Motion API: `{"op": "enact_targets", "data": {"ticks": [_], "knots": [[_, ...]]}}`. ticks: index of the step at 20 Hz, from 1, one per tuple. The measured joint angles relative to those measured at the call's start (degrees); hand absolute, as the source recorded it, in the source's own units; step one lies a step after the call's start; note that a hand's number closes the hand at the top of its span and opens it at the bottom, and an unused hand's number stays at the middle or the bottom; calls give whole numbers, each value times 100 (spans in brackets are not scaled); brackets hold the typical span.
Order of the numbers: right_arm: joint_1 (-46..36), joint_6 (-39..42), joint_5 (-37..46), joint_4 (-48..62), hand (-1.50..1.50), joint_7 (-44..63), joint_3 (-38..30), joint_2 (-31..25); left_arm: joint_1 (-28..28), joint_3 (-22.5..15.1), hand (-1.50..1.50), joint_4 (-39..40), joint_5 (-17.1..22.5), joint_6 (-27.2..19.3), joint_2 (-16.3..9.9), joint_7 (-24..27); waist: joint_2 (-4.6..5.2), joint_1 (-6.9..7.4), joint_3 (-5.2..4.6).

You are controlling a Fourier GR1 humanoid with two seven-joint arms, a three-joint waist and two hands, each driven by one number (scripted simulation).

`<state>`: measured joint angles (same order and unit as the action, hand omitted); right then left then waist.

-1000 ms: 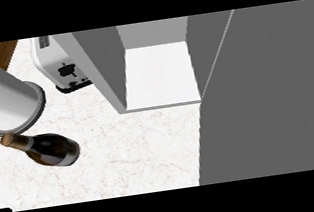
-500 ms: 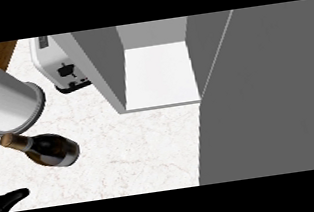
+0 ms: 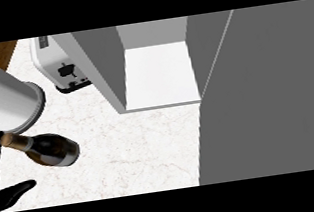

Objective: Pick up the wine, place it into the cabinet and close the cabinet

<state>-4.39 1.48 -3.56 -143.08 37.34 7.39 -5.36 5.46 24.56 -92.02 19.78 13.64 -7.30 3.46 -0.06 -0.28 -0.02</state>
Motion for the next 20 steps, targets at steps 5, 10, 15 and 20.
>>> {"op": "enact_targets", "data": {"ticks": [5, 10, 15, 20], "knots": [[185, 74, 2, -7, -150, -152, 57, 36, -79, -47, -150, 667, -195, 186, -7, 512, 0, -7, 0], [146, -2, 23, -25, -150, -36, 228, 63, -198, -115, -150, 1103, -253, 347, -26, 796, -3, -9, 0], [103, 12, 36, -10, -150, -73, 160, 53, -417, -146, -150, 1589, -344, 337, -50, 1092, -1, -3, 1], [-11, 0, 36, -17, -150, 64, 123, 6, -512, -139, -150, 2173, -433, 478, -151, 1494, 0, -2, 0]]}}
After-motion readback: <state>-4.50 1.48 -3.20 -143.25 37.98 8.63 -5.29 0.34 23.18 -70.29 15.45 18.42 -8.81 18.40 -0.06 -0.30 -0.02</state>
